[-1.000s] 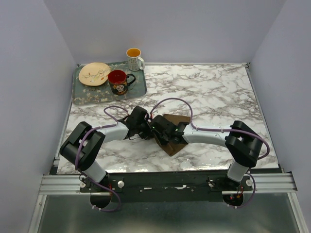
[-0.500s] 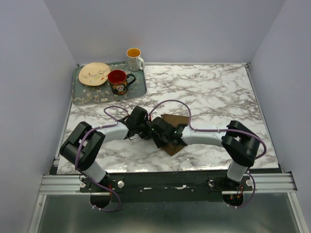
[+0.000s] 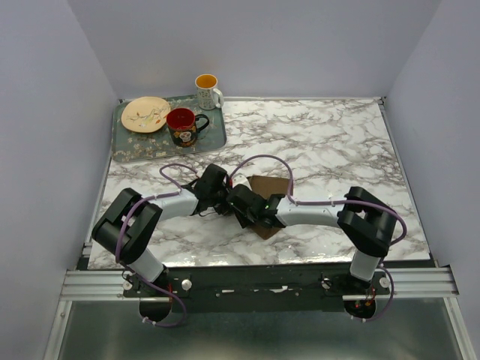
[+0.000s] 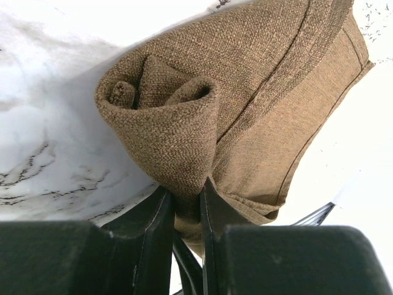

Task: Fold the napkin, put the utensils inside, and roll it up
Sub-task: Roll the napkin with the utensil

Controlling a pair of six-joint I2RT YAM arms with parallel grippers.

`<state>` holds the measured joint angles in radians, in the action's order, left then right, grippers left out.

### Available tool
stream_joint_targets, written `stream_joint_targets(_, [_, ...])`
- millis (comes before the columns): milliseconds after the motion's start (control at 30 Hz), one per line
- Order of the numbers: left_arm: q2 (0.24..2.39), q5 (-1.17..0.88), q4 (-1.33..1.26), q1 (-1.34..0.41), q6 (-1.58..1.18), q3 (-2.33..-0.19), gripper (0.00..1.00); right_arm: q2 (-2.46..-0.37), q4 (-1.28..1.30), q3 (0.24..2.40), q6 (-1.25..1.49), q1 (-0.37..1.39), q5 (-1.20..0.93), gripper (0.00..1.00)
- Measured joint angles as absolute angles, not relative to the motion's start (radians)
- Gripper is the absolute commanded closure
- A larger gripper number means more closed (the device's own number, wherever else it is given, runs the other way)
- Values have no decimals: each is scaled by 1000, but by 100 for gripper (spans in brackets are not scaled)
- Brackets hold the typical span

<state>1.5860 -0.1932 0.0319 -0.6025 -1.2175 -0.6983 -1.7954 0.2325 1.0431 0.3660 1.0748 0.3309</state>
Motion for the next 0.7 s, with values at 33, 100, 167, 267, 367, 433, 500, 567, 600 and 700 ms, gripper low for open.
stream_joint_targets(33, [1586, -193, 30, -603, -1220, -697, 85, -1800, 233, 1045, 371, 1076, 338, 49])
stream_joint_targets(100, [1583, -192, 26, -603, -1224, -694, 85, -1809, 231, 1048, 377, 1080, 353, 49])
stream_joint_targets(167, [1581, -191, 23, -602, -1229, -691, 85, -1815, 231, 1052, 382, 1083, 370, 51])
stream_joint_targets(267, [1578, -190, 18, -599, -1238, -686, 85, -1821, 229, 1055, 385, 1090, 391, 61])
stream_joint_targets(367, [1574, -185, 14, -596, -1249, -680, 85, -1827, 229, 1058, 382, 1094, 412, 74])
stream_joint_targets(433, [1573, -184, 12, -593, -1253, -679, 85, -1831, 229, 1062, 387, 1098, 429, 84])
stream_joint_targets(500, [1573, -183, 10, -593, -1253, -678, 84, -1831, 230, 1063, 392, 1098, 436, 91])
stream_joint_targets(567, [1572, -183, 7, -593, -1251, -677, 77, -1829, 231, 1063, 397, 1098, 438, 99])
stream_joint_targets(600, [1572, -184, 6, -591, -1250, -675, 73, -1823, 230, 1063, 399, 1098, 437, 99])
stream_joint_targets(700, [1568, -184, -1, -590, -1247, -670, 50, -1816, 227, 1060, 399, 1098, 432, 99])
